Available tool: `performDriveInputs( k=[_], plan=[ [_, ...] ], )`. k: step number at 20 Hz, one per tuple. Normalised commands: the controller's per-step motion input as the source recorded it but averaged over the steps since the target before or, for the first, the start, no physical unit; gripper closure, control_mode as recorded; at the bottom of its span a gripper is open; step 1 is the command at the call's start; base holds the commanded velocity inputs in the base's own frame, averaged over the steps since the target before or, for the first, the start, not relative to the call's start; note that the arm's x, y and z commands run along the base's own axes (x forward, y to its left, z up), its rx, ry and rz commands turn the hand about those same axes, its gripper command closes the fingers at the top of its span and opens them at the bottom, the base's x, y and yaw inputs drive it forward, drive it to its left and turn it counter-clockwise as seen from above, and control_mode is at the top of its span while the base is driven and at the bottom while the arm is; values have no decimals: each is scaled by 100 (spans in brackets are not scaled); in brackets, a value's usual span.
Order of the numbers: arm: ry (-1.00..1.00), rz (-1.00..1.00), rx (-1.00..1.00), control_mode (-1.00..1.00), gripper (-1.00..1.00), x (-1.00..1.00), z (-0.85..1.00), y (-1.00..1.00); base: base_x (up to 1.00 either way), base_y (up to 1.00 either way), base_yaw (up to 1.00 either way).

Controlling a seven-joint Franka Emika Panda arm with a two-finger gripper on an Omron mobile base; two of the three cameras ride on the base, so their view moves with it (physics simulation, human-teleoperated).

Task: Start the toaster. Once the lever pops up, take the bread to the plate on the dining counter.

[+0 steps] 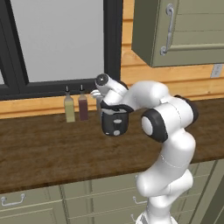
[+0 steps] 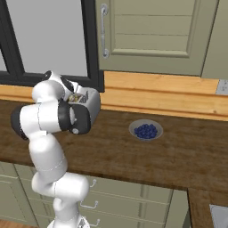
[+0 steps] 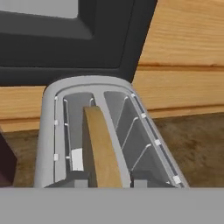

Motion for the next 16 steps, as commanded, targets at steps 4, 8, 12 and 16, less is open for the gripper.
performDriveInputs(
  k=[4, 8, 12, 16],
  plan=[
    [-14, -1, 5, -100, 100, -34, 86, 0, 0, 0, 0],
    [-13, 0, 6, -100, 100, -21, 100, 0, 0, 0, 0],
    [-4, 0, 6, -100, 100, -24, 100, 0, 0, 0, 0],
    [0, 0, 6, -100, 100, -66, 100, 0, 0, 0, 0]
  ],
)
